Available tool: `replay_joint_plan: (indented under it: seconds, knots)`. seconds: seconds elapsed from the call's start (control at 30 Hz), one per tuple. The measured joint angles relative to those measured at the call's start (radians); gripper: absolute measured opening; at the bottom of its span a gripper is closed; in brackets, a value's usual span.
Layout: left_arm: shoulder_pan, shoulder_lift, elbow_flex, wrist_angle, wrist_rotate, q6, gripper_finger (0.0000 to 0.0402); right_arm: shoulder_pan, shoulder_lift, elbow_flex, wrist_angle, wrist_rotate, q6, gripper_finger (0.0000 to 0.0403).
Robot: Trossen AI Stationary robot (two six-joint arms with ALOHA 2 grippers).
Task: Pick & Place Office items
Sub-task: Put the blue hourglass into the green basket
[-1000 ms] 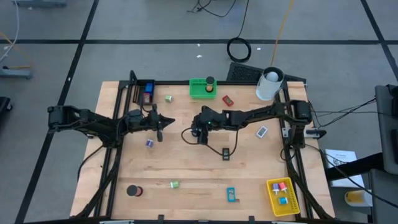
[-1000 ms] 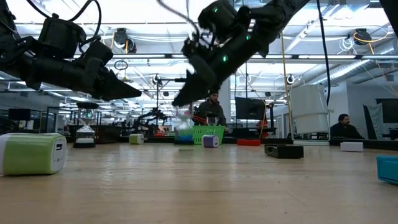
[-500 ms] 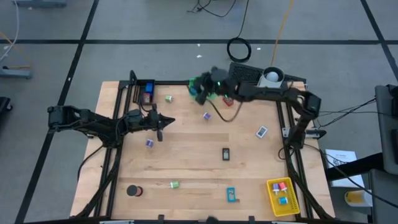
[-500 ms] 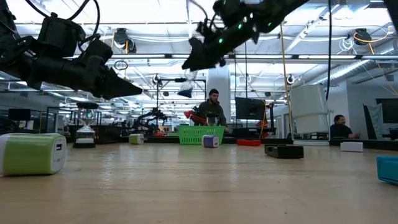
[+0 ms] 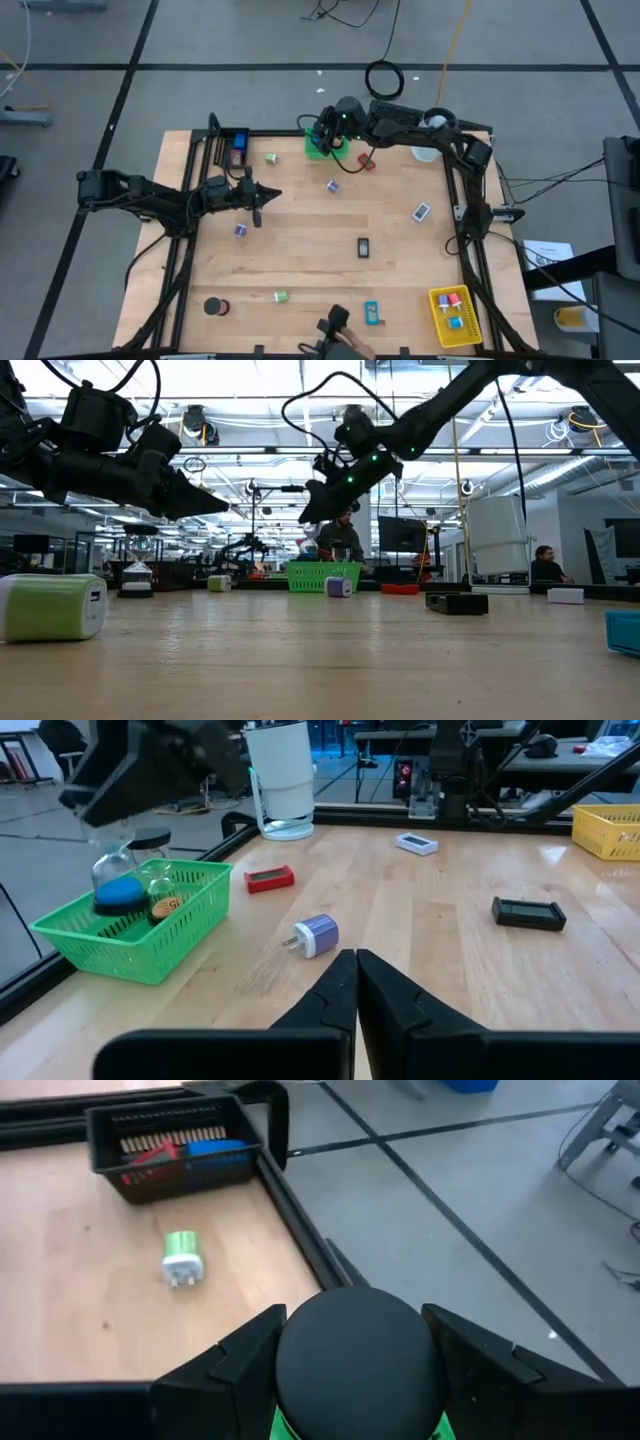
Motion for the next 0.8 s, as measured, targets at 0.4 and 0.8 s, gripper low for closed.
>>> replay_joint_plan:
  seconds: [0.4, 0.8]
  knots:
    - [0.000, 0.000, 0.000, 0.001, 0.001, -0.004, 0.0005, -0.029, 0.134, 0.124, -0.055, -0.051, -0.033, 0.0207]
    - [-0.001, 0.000, 0.000, -0.007, 0.001, -0.005, 0.0005, -0.048, 0.168, 0.168, -0.132, -0.049, -0.055, 0.0220]
